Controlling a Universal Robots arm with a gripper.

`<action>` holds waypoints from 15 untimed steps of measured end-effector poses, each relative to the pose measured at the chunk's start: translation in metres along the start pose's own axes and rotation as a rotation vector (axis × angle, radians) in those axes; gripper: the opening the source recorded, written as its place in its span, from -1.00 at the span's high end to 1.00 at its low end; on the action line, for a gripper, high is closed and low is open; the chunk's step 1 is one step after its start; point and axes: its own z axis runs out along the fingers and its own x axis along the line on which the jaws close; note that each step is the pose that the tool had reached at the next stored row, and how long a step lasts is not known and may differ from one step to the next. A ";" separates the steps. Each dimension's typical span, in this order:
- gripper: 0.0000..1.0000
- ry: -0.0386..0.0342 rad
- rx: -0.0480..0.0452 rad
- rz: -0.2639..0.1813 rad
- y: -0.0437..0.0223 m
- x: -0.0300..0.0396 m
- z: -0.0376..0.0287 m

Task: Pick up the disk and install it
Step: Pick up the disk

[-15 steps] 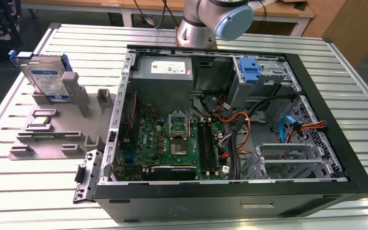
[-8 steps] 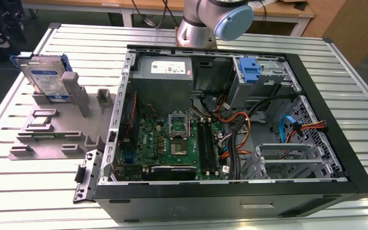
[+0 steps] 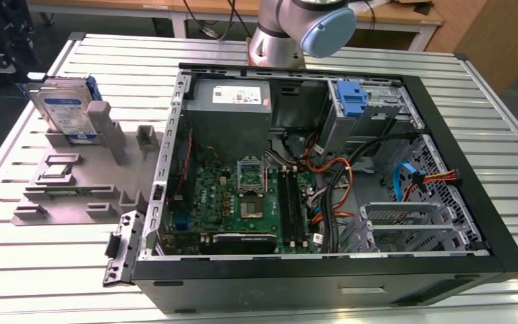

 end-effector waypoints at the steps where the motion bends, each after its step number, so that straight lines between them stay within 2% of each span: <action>1: 0.05 -0.0001 0.0083 0.000 0.0012 -0.0001 0.0006; 3: 0.05 -0.0004 0.0246 -0.001 0.0027 -0.0003 0.0010; 4: 0.05 -0.0005 0.0281 -0.001 0.0030 -0.0003 0.0010; 9: 0.05 -0.0004 0.0282 -0.001 0.0030 -0.0002 0.0010; 12: 0.05 -0.0010 0.0191 -0.001 0.0030 -0.0005 0.0011; 15: 0.05 -0.0009 0.0138 -0.001 0.0030 -0.0024 0.0013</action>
